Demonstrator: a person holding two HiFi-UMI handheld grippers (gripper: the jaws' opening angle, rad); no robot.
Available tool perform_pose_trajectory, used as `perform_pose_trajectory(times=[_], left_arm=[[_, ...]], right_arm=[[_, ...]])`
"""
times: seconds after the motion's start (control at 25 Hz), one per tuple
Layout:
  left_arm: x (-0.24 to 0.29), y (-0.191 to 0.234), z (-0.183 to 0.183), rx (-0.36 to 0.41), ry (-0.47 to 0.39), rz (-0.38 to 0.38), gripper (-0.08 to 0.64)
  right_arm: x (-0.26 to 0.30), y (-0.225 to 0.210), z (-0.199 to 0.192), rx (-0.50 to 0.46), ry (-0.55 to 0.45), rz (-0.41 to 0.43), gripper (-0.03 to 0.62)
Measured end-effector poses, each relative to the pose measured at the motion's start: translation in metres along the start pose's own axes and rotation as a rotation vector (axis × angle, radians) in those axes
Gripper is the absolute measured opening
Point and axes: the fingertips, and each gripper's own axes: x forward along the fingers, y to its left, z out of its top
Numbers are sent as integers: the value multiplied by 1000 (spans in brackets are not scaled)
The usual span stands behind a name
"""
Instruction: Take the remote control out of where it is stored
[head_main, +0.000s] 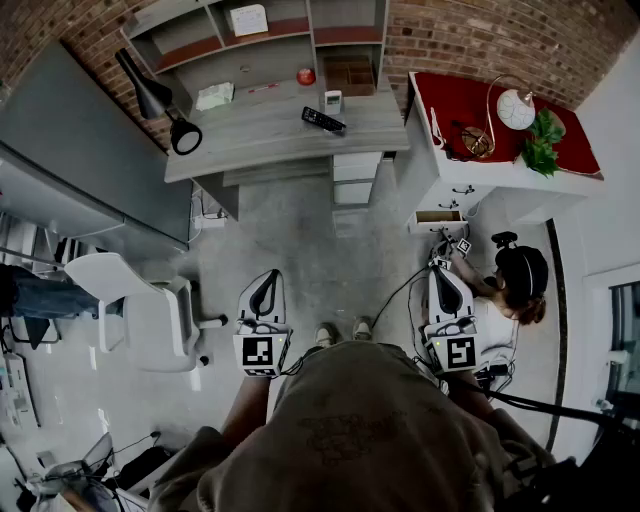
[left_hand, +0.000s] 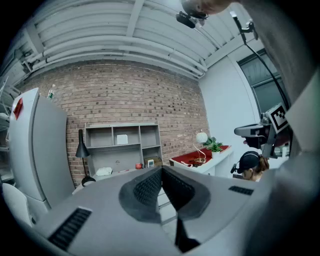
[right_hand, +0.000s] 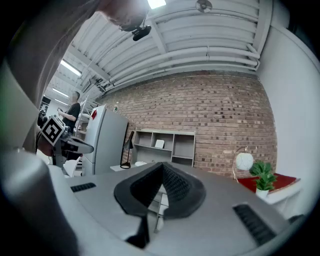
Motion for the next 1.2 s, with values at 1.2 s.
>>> perform_pose_trajectory(times=[1.2], left_arm=[[33, -11, 12, 57, 12, 26, 11]], right_arm=[[33, -46, -26, 22, 29, 32, 14]])
